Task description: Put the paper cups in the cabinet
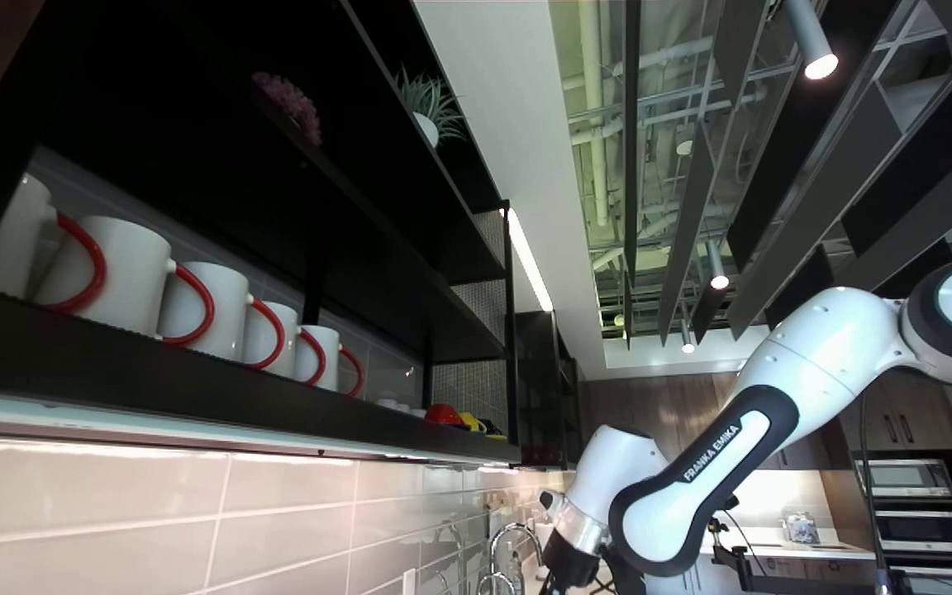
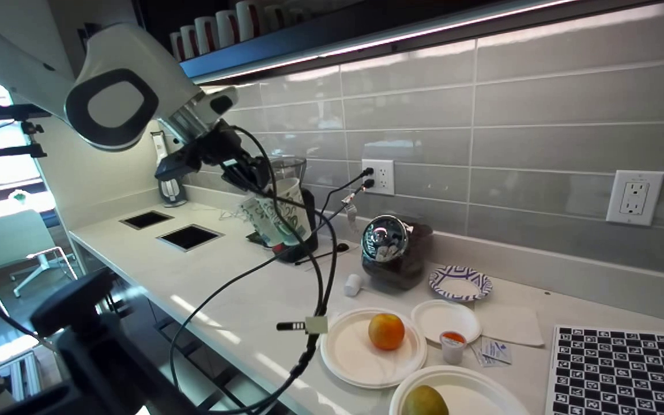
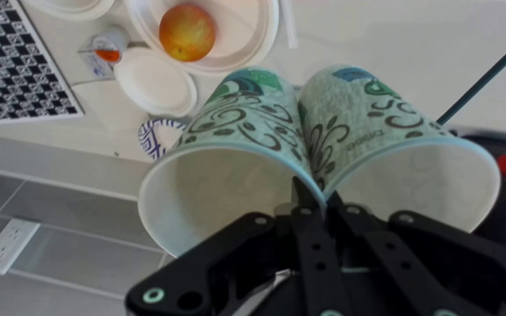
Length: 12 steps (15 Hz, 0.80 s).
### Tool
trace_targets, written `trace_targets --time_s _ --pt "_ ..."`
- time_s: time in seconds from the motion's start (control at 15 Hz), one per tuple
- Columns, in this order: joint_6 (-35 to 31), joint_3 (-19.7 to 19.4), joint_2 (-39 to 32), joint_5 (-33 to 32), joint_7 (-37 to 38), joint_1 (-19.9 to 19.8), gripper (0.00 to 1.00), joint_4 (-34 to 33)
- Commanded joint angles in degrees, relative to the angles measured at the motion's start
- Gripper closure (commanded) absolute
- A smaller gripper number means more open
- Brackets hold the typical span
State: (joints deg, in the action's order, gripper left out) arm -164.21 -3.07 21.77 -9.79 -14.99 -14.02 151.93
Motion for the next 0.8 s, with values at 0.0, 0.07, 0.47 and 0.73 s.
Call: trace_targets --time_s 0.0,0.07,0.47,0.73 --pt "2.1 0.3 8.2 -4.6 1.1 -0.2 0.98 -2.7" --pt "2.7 1.4 9.5 -5.8 2.1 -1.0 0.98 -4.1" --pt "5.6 5.2 12.7 -8.4 7.3 -3.2 0.98 -14.4" --pt "10.7 6.6 12.1 -8.1 9.5 -2.3 0.98 -22.0"
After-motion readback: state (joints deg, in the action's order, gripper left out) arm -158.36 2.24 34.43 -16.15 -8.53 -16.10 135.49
